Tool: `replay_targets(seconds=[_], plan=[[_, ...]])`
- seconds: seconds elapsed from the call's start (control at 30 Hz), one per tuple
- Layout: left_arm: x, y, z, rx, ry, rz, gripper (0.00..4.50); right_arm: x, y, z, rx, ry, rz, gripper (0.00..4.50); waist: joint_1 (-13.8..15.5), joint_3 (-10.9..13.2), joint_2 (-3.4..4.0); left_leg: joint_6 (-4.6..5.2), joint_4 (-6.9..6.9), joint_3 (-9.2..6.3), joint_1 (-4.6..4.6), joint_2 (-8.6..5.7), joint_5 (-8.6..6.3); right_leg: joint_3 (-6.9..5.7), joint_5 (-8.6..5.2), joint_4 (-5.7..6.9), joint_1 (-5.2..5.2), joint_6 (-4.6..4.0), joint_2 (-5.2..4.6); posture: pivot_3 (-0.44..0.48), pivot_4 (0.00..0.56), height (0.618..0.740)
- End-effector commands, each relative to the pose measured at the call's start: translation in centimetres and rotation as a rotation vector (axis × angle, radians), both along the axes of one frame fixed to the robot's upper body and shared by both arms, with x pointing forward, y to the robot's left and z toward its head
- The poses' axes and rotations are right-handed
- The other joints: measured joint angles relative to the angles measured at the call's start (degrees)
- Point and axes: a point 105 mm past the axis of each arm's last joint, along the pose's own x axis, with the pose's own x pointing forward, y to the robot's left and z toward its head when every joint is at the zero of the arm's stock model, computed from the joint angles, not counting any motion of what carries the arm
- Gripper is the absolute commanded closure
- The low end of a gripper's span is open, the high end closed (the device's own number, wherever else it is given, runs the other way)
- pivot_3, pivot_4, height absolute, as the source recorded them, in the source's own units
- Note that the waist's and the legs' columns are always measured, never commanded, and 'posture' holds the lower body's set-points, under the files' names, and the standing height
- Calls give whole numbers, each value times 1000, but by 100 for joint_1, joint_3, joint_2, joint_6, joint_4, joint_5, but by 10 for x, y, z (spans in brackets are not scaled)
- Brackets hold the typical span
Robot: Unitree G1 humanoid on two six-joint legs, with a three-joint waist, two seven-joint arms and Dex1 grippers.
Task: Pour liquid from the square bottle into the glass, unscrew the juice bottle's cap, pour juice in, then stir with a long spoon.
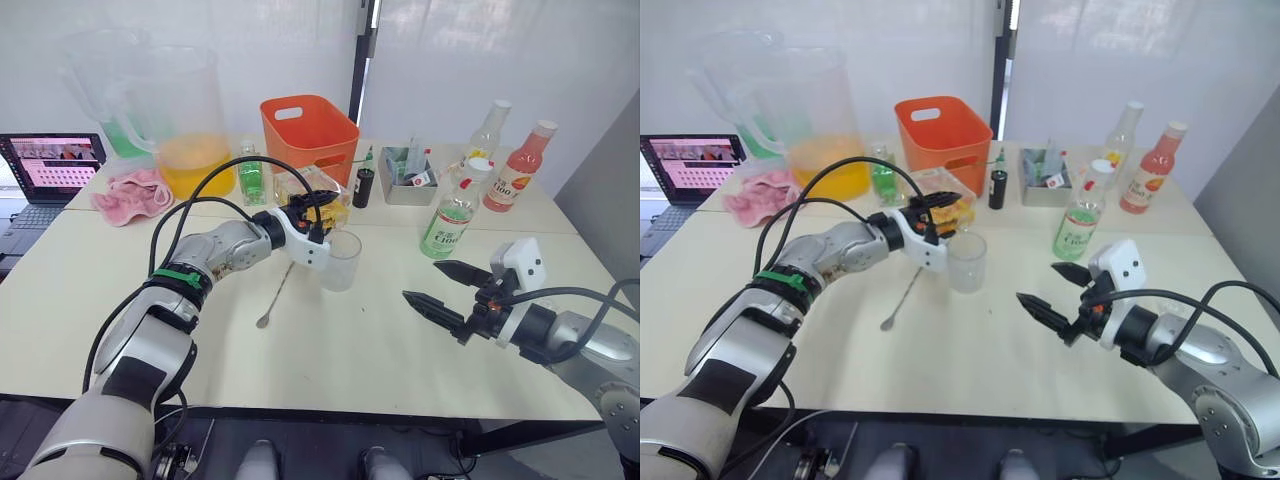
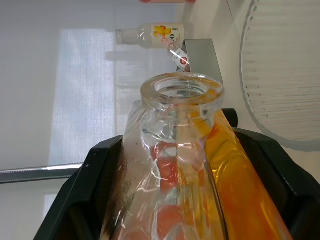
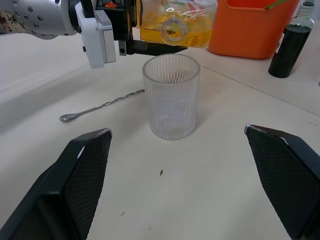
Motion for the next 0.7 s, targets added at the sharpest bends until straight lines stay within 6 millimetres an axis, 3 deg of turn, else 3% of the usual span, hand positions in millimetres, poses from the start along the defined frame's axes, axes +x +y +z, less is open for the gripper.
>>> replay_targets(seconds=[0.03,0.7], plan=[[-8,-13,51,-60,-170,-71,1673,-1,1,12,4,-61,4,0,1,0,0,0,1,0,0,0,0,0,0,0,0,0,0,0,150,703],[-6,-11,48,12,-247,-64,1673,-1,0,11,7,-61,4,0,1,0,0,0,5,0,0,-1,0,0,0,5,0,0,0,0,150,703]])
